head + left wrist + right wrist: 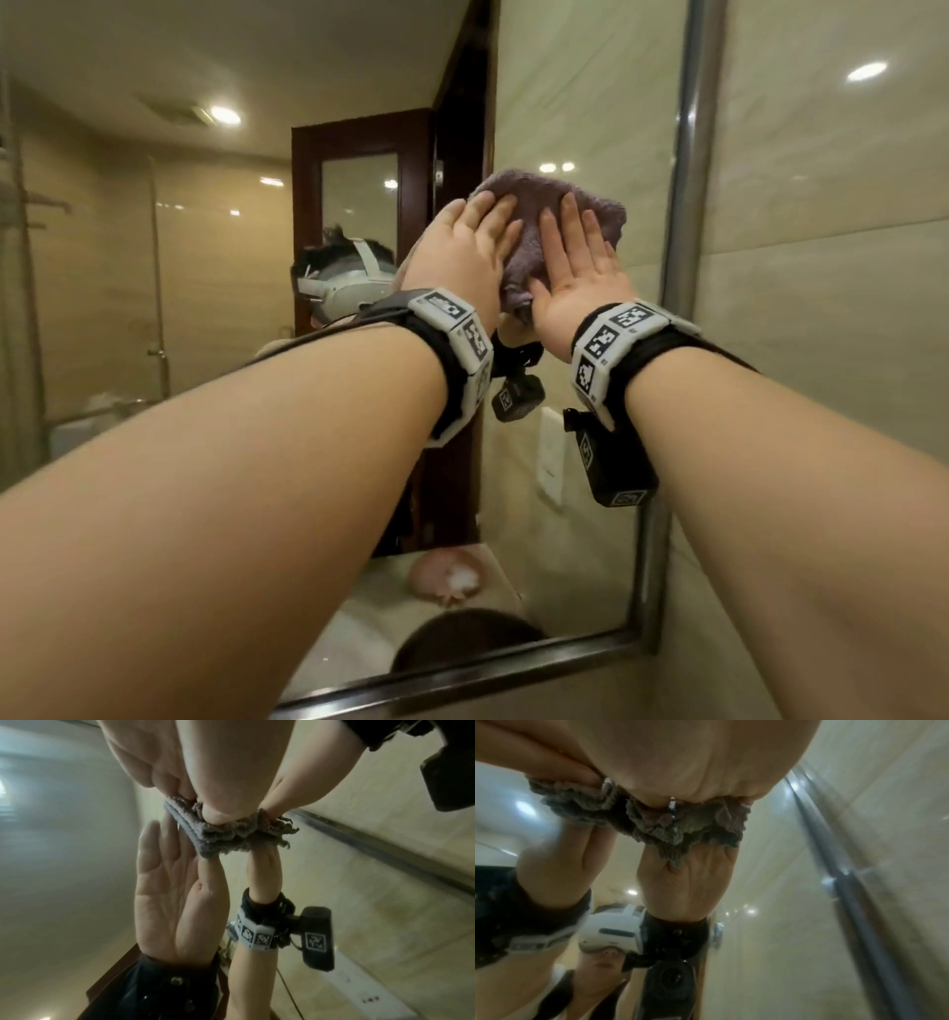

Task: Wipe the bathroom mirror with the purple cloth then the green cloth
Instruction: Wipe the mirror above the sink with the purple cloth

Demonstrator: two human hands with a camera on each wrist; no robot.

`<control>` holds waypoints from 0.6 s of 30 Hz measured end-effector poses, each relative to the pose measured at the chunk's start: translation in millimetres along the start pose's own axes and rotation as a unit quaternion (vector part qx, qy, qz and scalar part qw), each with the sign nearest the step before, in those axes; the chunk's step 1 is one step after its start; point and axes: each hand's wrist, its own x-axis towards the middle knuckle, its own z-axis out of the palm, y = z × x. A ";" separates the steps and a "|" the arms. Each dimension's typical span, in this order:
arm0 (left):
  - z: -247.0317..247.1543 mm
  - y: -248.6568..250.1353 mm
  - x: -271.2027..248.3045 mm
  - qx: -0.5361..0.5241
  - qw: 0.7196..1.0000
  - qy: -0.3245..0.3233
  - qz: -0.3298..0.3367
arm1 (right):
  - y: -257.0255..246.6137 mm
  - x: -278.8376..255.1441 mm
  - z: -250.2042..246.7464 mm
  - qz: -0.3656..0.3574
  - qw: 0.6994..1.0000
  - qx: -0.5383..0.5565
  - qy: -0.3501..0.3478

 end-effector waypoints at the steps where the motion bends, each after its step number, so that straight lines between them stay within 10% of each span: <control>1: -4.2 11.4 9.2 -0.005 1.000 0.003 0.005 | 13.2 0.1 -0.5 0.010 1.000 -0.004 -0.005; 18: -4.3 60.8 39.8 0.000 0.998 0.028 0.047 | 63.7 -12.5 5.6 0.052 0.995 -0.046 -0.066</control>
